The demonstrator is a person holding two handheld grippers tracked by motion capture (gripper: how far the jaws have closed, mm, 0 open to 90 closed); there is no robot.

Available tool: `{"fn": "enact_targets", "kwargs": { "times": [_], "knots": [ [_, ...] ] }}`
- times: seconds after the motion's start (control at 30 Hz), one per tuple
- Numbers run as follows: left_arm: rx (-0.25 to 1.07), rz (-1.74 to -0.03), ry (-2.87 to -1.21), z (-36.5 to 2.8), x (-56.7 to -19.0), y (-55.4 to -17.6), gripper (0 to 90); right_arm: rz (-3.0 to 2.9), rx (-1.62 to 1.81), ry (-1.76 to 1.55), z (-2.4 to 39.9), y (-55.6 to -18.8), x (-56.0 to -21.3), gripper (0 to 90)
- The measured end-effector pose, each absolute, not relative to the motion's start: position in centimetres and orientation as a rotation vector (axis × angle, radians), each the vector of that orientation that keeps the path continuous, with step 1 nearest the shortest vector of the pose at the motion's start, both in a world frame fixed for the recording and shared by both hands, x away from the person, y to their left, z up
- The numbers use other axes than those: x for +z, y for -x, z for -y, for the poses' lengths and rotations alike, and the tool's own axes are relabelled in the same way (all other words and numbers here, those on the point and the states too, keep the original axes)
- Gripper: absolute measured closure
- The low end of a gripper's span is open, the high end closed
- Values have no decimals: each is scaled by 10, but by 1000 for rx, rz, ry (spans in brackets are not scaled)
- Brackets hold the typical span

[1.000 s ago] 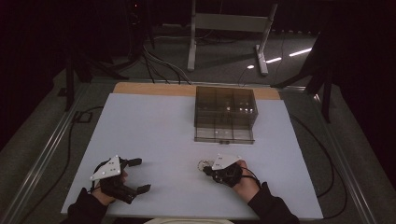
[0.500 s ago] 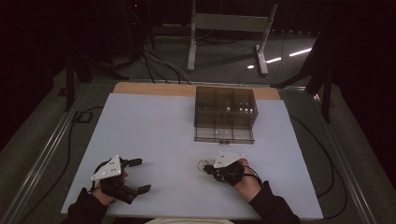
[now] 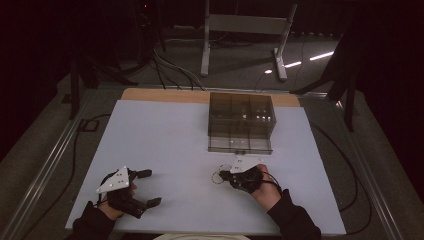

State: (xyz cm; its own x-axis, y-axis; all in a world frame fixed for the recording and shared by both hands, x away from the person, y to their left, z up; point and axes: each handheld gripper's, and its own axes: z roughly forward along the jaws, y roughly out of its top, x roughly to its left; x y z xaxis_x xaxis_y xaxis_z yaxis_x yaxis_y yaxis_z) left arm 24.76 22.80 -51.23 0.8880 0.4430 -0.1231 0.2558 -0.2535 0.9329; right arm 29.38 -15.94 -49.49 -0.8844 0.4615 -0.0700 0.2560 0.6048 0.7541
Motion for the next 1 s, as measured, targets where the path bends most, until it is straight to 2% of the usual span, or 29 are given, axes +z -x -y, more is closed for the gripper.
{"fn": "enact_targets", "kwargs": {
  "times": [1.0],
  "knots": [
    [202,-524,-1843,-229,-511,-248,5,-2526,1167,-618,154,-328,-475,866]
  ]
}}
